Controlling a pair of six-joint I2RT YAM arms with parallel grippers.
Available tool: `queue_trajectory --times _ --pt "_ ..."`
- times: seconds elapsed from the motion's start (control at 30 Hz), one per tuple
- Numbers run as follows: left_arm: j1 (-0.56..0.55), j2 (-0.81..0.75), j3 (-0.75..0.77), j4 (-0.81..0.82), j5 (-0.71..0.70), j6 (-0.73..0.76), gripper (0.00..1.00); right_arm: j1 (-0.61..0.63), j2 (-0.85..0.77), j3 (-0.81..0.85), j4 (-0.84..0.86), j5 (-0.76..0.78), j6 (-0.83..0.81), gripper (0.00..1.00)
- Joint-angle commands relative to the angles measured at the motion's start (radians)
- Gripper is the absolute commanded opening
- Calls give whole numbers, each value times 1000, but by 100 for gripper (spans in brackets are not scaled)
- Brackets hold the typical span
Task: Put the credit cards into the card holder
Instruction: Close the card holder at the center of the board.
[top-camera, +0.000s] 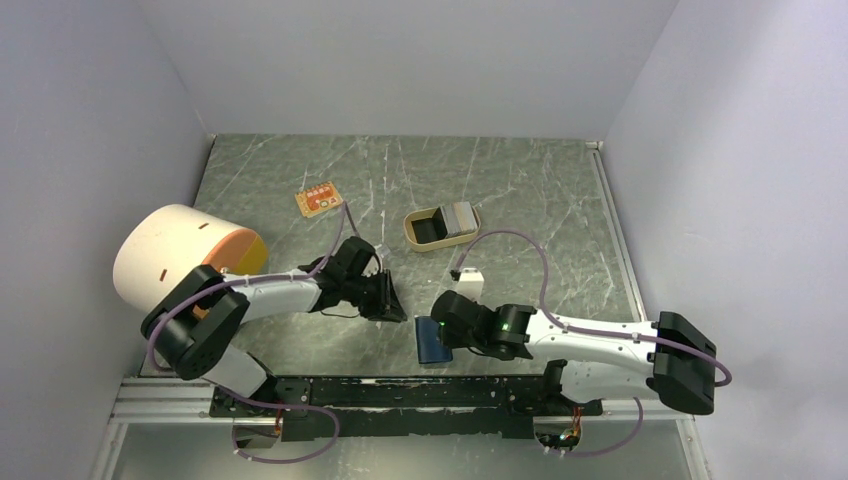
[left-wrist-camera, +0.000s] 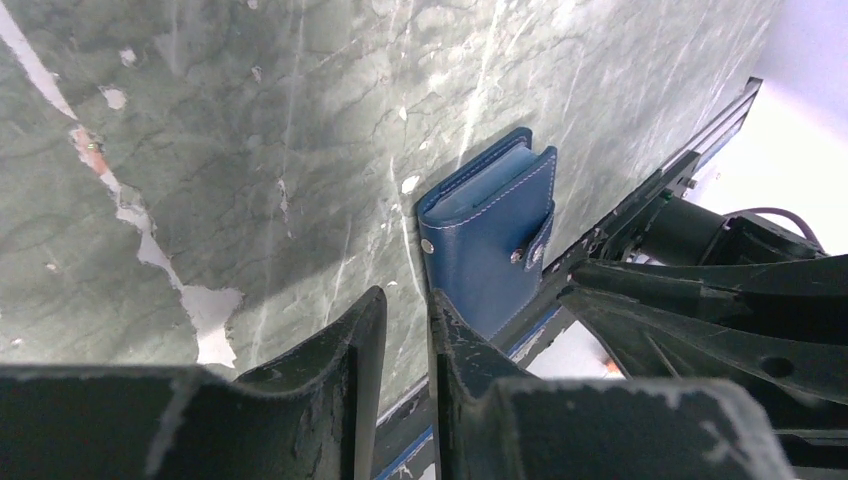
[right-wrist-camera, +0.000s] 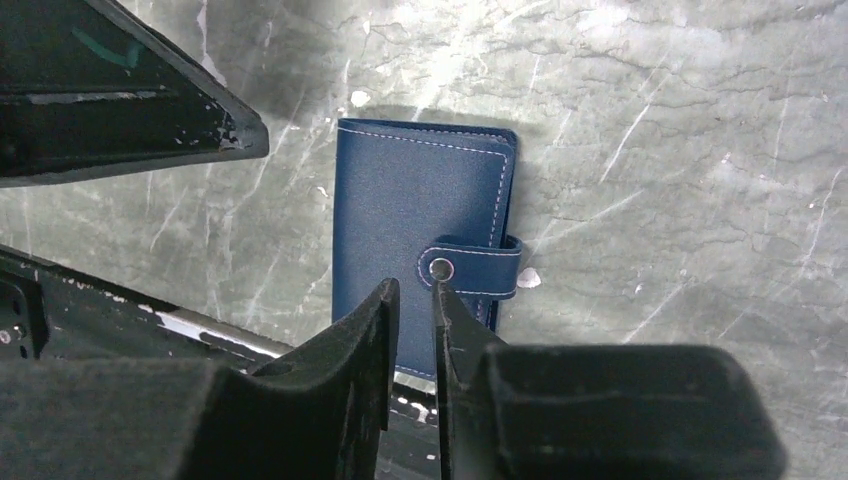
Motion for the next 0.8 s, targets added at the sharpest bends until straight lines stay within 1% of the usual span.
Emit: queue_trajectory --times 0.0,0.2,0.5,0.77 --pt "-22 44 7 55 47 -8 28 -8 -10 -26 -2 19 11 23" --pt "-58 117 16 123 96 -38 31 -28 15 -65 83 -26 3 23" --pt "-71 160 41 130 108 -39 30 -59 -9 -112 151 -60 -19 21" --pt "-78 188 52 139 114 -42 30 -86 -24 -129 172 -91 -38 21"
